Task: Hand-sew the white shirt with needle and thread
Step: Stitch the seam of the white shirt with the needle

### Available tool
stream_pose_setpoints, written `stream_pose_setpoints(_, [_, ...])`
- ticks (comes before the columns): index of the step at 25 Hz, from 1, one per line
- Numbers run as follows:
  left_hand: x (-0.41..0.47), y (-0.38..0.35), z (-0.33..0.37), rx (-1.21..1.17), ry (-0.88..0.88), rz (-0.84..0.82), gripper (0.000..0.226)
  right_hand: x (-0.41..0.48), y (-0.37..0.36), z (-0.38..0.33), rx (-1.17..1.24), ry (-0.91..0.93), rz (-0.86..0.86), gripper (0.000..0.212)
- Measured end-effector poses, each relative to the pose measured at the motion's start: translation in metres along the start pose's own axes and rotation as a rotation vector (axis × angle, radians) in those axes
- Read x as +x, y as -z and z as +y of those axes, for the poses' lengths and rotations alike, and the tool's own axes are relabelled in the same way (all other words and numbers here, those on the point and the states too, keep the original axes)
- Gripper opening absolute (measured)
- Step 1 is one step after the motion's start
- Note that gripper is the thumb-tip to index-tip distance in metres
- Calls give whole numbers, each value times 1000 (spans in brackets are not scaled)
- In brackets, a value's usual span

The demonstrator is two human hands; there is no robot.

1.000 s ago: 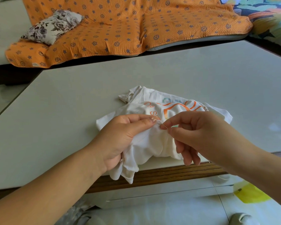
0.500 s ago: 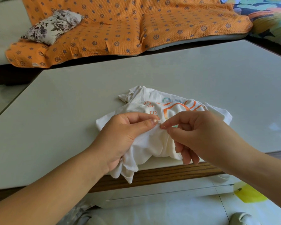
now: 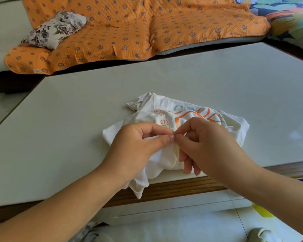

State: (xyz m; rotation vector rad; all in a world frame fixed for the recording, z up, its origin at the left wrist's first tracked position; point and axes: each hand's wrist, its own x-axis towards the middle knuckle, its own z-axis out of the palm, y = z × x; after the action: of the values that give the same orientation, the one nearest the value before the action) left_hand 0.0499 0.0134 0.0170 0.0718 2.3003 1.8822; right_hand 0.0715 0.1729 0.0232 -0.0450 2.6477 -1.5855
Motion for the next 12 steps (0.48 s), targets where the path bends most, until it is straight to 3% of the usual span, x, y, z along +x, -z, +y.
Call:
stream_pose_setpoints(6, [0, -2, -1, -119, 51, -6, 11, 3, -4, 6, 103, 2, 18, 12])
stream_pose_setpoints(12, [0, 0, -2, -41, 10, 6, 10, 3, -5, 9, 240, -4, 15, 4])
